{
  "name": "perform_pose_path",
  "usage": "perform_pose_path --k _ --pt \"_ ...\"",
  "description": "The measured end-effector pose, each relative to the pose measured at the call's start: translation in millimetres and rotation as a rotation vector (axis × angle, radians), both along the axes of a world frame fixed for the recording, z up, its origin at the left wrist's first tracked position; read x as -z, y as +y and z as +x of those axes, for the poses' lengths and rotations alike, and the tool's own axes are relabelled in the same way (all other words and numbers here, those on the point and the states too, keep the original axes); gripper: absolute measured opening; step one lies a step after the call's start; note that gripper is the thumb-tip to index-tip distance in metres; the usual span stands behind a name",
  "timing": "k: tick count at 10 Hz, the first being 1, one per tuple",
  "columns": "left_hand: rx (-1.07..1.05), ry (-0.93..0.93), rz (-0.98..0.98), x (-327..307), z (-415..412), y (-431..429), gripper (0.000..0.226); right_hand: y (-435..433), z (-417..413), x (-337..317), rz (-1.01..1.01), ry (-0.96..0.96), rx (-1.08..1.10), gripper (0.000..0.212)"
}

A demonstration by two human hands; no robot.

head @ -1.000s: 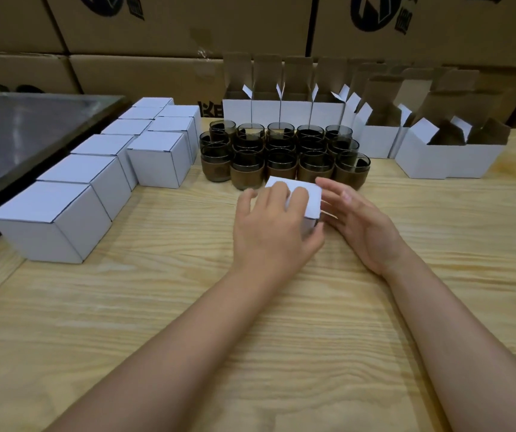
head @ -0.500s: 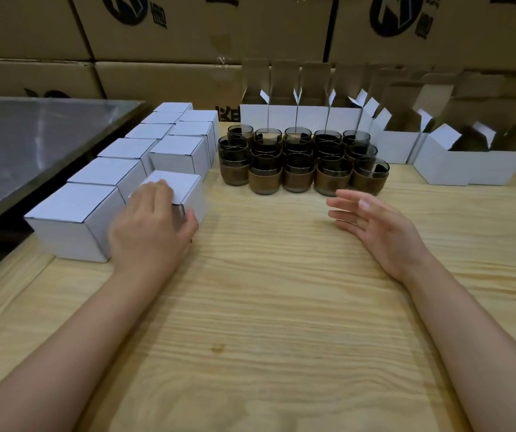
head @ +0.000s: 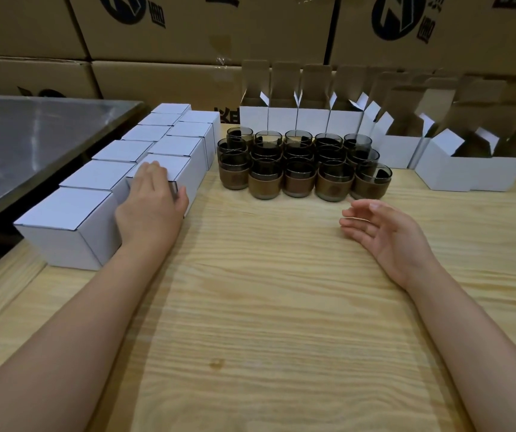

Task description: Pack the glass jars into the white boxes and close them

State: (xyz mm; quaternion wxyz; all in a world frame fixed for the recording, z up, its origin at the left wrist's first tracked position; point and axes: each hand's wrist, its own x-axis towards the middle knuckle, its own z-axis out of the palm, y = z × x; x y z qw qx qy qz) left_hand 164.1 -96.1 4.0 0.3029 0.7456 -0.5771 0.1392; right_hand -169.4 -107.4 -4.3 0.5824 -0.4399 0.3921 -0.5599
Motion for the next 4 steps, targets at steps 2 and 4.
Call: perform_pose_path --k 2,4 --pt "-0.038 0.010 0.028 -1.1 1.3 -3.2 0.044 1.1 -0.8 -2.1 0.048 -0.083 0.067 0.022" --pt "0.071 -0.110 -0.132 -7.6 -5.6 7.2 0.063 3.3 -2.3 -4.9 0.016 -0.080 0.200 0.022"
